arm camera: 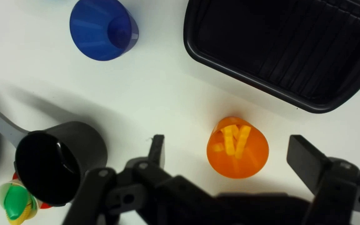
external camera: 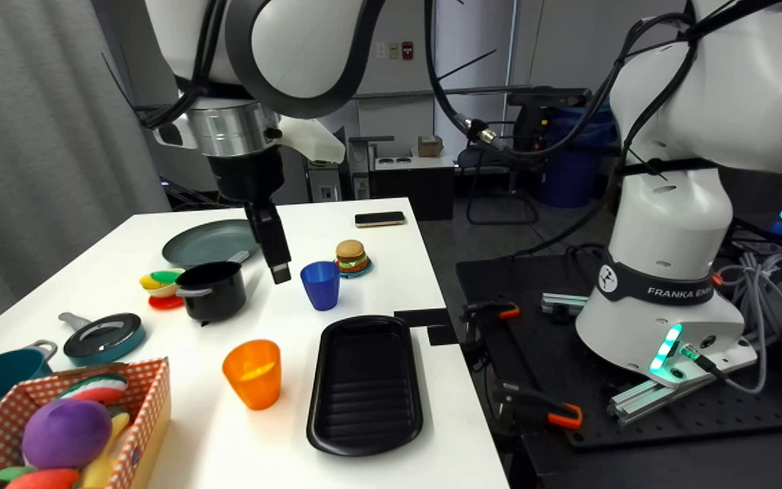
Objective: Pour the contents of the orange cup onto the oven tray
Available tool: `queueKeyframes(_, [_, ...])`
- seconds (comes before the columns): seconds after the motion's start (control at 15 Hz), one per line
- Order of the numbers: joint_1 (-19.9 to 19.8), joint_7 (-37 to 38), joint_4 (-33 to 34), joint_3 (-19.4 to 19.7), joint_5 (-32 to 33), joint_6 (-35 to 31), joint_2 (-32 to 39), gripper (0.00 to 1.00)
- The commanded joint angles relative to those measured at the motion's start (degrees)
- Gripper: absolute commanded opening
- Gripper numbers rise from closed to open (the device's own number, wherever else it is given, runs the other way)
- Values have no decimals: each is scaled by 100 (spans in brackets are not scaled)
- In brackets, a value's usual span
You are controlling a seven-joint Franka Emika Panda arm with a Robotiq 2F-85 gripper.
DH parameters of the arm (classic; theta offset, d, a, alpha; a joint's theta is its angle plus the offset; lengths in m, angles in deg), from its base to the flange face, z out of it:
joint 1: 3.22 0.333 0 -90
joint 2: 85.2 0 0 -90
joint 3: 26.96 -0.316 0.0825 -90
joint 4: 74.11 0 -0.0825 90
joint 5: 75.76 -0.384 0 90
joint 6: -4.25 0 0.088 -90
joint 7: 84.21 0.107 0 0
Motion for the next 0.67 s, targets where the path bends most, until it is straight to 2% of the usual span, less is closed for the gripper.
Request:
queueKeyframes(0.0, [106, 314, 455, -54, 165, -37, 490, 100])
queueKeyframes(0.6, [163, 449, 1201, -30, 316, -2, 1383, 100])
